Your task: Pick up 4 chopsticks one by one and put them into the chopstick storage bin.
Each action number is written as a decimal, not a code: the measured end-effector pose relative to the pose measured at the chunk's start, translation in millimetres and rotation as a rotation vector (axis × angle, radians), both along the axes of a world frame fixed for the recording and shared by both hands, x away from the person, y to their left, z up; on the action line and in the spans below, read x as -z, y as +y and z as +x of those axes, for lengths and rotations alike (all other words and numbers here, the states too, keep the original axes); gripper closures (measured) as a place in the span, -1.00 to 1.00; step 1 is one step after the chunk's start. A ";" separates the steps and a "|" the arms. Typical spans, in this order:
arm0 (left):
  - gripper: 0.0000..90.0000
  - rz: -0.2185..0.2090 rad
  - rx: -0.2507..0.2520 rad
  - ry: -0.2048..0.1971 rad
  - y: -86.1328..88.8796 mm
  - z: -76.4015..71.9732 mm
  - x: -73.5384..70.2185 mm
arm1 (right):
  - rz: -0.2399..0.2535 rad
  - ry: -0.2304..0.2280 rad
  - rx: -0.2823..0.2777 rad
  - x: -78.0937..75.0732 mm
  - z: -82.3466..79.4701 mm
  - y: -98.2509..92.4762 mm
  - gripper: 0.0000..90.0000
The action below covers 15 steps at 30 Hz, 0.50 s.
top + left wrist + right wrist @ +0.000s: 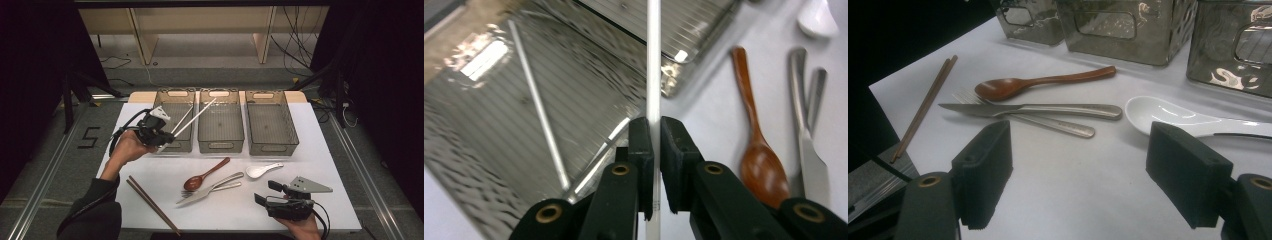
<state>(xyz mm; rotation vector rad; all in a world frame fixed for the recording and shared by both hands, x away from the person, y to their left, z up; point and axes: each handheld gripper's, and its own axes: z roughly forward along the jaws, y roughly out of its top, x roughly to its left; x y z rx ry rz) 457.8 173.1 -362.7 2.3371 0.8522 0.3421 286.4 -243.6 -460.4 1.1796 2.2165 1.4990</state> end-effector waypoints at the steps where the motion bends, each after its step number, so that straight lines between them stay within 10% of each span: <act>1: 0.86 -0.005 -0.011 -0.002 1.1 3.6 -1.9 | 0.000 0.000 0.000 0.0 0.0 -0.1 -0.40; 15: 0.86 -0.014 -0.151 -0.048 10.8 47.1 -0.3 | 0.004 0.001 -0.001 -0.5 -0.2 -0.6 -0.40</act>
